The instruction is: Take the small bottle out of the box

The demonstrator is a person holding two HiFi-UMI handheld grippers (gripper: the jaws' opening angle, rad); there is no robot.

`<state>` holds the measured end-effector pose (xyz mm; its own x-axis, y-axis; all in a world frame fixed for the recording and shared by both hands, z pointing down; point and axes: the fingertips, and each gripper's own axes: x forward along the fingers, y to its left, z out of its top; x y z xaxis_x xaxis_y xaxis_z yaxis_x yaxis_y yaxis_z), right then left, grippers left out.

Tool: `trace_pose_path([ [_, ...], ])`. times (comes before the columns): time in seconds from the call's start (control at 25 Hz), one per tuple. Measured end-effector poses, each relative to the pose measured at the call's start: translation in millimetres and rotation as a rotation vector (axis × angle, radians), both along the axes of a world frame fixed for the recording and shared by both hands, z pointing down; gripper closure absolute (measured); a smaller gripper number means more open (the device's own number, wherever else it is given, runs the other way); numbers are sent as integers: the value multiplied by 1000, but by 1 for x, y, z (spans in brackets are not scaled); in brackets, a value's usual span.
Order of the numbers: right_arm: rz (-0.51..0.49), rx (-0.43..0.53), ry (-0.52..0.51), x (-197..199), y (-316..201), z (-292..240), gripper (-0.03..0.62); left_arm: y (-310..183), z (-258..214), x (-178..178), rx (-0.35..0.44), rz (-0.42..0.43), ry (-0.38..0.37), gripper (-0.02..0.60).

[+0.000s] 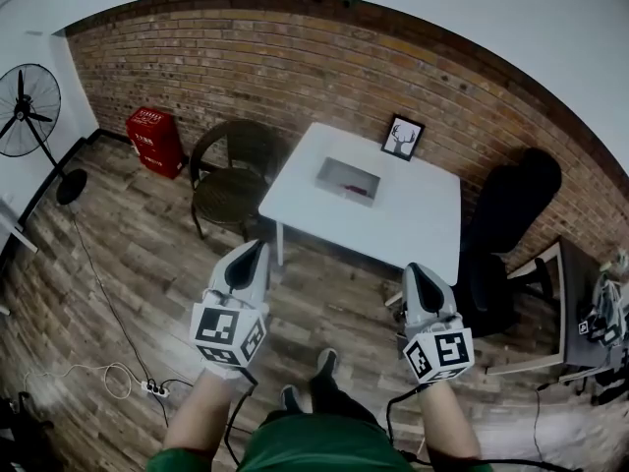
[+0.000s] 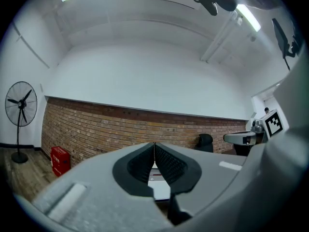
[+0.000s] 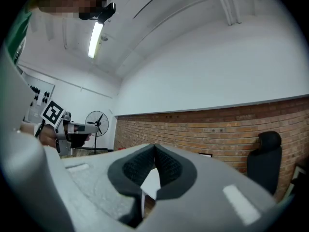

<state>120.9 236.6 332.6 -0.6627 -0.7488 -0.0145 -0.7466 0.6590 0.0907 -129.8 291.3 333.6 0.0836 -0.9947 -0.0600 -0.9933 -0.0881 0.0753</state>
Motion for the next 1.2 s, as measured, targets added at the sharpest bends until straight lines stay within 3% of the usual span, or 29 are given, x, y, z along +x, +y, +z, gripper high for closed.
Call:
trace_pose_path([
  [0.28,22,-25,-73,-6,-57,9,591,-25,5,-28,-30,-55,-32,569],
  [0.48,1,-33,-88,-16,-105,14,591,-66,5,-45,-39,-94,-9,569],
  [1.2,-75,-117,-129,10,-267,36,591,-226,-3,7,-110,-102,-86,569],
])
